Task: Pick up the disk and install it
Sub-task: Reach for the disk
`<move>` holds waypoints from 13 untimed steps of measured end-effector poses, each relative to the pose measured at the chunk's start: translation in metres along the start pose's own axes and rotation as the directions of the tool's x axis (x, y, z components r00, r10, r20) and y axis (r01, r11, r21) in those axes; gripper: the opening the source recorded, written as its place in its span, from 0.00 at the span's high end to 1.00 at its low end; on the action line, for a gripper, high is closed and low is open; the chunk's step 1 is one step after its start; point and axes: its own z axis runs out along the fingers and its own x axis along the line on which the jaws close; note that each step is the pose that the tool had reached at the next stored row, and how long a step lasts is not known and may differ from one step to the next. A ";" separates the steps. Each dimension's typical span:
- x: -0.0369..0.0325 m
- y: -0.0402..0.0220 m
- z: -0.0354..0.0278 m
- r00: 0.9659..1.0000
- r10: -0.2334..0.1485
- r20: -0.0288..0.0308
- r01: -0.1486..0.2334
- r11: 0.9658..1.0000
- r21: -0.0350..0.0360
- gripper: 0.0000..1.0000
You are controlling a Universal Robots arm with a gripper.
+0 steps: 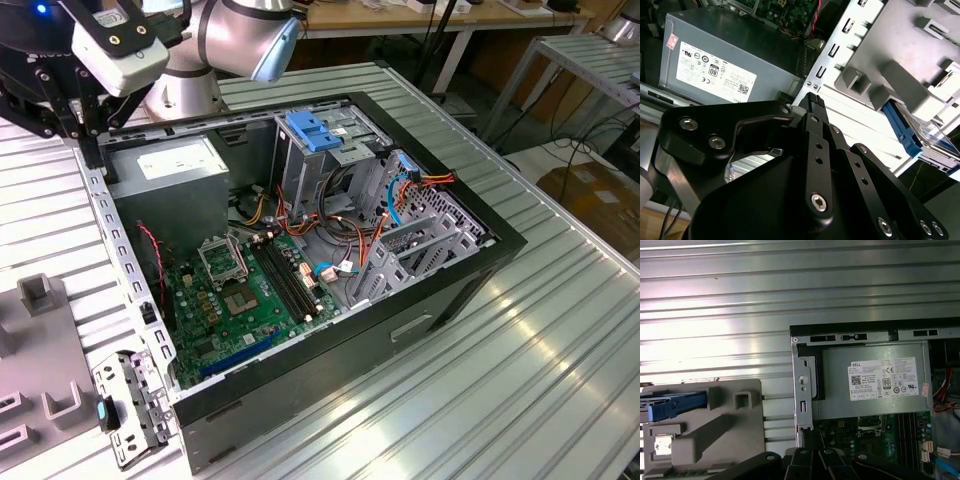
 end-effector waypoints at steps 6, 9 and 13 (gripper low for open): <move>0.0043 -0.0003 -0.0001 1.000 0.000 0.000 0.000 1.000 0.000 0.89; 0.0062 -0.0005 -0.0001 1.000 0.000 0.000 0.000 1.000 0.000 0.89; 0.0111 -0.0009 -0.0003 1.000 0.000 0.000 0.000 1.000 0.000 0.89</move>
